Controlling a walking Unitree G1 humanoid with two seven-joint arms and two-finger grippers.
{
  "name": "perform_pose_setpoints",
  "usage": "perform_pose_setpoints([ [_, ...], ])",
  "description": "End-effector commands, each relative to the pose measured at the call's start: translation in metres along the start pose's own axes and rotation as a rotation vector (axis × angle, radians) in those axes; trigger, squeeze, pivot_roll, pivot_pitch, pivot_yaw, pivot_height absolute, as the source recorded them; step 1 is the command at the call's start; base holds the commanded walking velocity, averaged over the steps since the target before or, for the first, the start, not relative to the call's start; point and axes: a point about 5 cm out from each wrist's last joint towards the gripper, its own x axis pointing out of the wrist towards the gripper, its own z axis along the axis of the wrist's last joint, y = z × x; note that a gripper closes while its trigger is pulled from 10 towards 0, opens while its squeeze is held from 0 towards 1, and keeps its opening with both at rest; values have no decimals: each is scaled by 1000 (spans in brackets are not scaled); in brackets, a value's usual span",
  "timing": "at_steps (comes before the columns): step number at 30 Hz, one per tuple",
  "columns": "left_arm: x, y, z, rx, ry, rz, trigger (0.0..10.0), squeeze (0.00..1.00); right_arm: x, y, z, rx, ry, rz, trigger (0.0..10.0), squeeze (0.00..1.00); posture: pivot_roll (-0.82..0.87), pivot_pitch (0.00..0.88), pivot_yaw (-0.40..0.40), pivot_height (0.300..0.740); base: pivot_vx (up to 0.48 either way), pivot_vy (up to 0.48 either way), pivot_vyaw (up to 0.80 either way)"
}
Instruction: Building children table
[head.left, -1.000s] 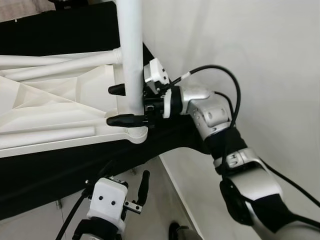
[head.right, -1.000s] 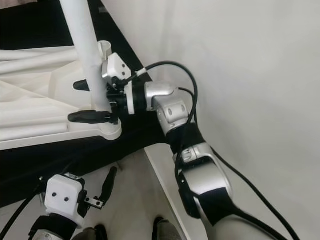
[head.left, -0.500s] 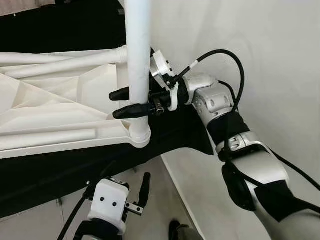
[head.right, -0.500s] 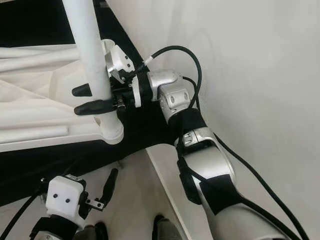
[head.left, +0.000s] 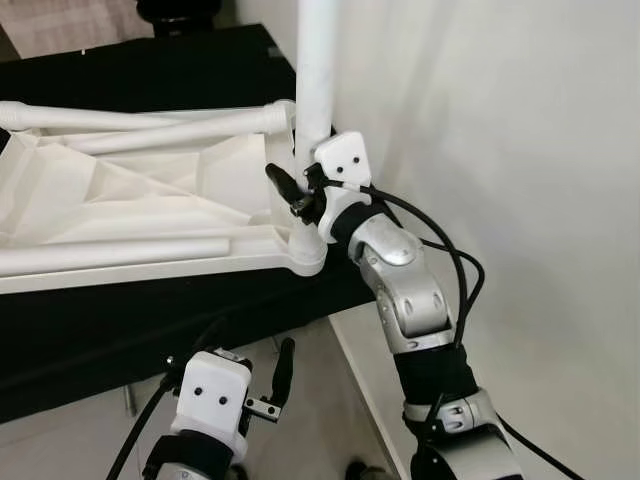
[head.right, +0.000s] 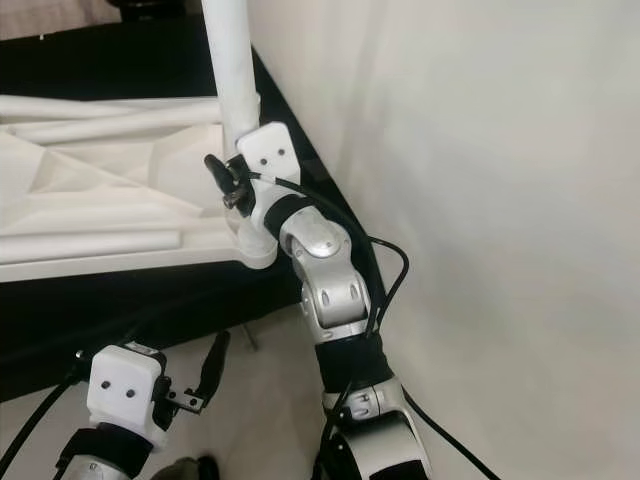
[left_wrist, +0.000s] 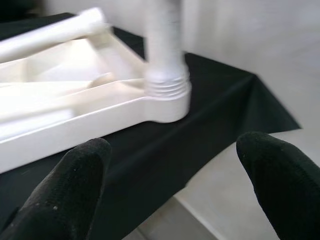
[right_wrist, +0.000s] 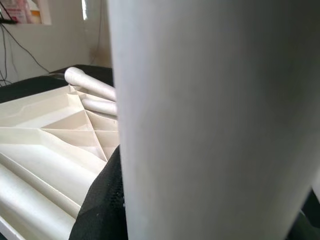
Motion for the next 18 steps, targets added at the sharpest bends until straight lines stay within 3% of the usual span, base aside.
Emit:
perform_pose_setpoints([
  [1, -2, 0, -6, -2, 28, 2, 10000, 0, 5, 31, -37, 57, 148, 107, 0, 0, -50, 250, -59, 740, 0, 0, 0],
  [3, -1, 0, -6, -2, 28, 4, 10000, 0, 7, 31, -35, 52, 144, 118, 0, 0, -50, 250, -59, 740, 0, 0, 0],
  [4, -1, 1, -6, 1, 27, 9, 10000, 0, 10, 36, -25, 81, 127, 171, 10000, 0, -45, 247, -61, 740, 0, 0, 0],
  [5, -1, 1, -6, 1, 27, 9, 10000, 0, 10, 36, -25, 81, 127, 171, 10000, 0, -45, 247, -61, 740, 0, 0, 0],
  [6, -1, 1, -6, 1, 26, 10, 10000, 0, 10, 39, -19, 101, 117, 222, 10000, 1000, -42, 249, -64, 740, 0, 0, 0],
  [10, -1, 0, -5, -1, 26, 9, 10000, 0, 12, 41, -5, 140, 54, 421, 10000, 1000, -42, 253, -66, 740, 0, 0, 0],
  [11, -1, 0, -5, -1, 26, 9, 10000, 0, 12, 41, -5, 140, 54, 421, 10000, 1000, -42, 253, -66, 740, 0, 0, 0],
  [12, -2, -1, -5, -5, 29, 5, 10000, 0, 17, 34, 6, 118, -14, 568, 10000, 1000, -38, 258, -69, 740, 0, 0, 0],
  [14, -2, -1, -5, -6, 30, 4, 10000, 0, 18, 32, 9, 108, -28, 595, 10000, 1000, -38, 258, -69, 740, 0, 0, 0],
  [15, -2, -2, -4, -9, 30, 1, 10000, 0, 20, 27, 15, 81, -52, 665, 10000, 1000, -37, 264, -71, 740, 0, 0, 0],
  [16, -3, -3, -4, -10, 30, 1, 10000, 0, 21, 25, 17, 72, -58, 721, 10000, 537, -37, 269, -71, 740, 0, 0, 0],
  [17, -3, -4, -3, -12, 30, 0, 10000, 0, 23, 23, 18, 60, -60, 765, 10000, 0, -36, 270, -71, 740, 0, 0, 0],
  [18, -3, -4, -3, -14, 30, 0, 10000, 0, 23, 22, 18, 54, -60, 789, 10000, 0, -36, 270, -71, 740, 0, 0, 0],
])
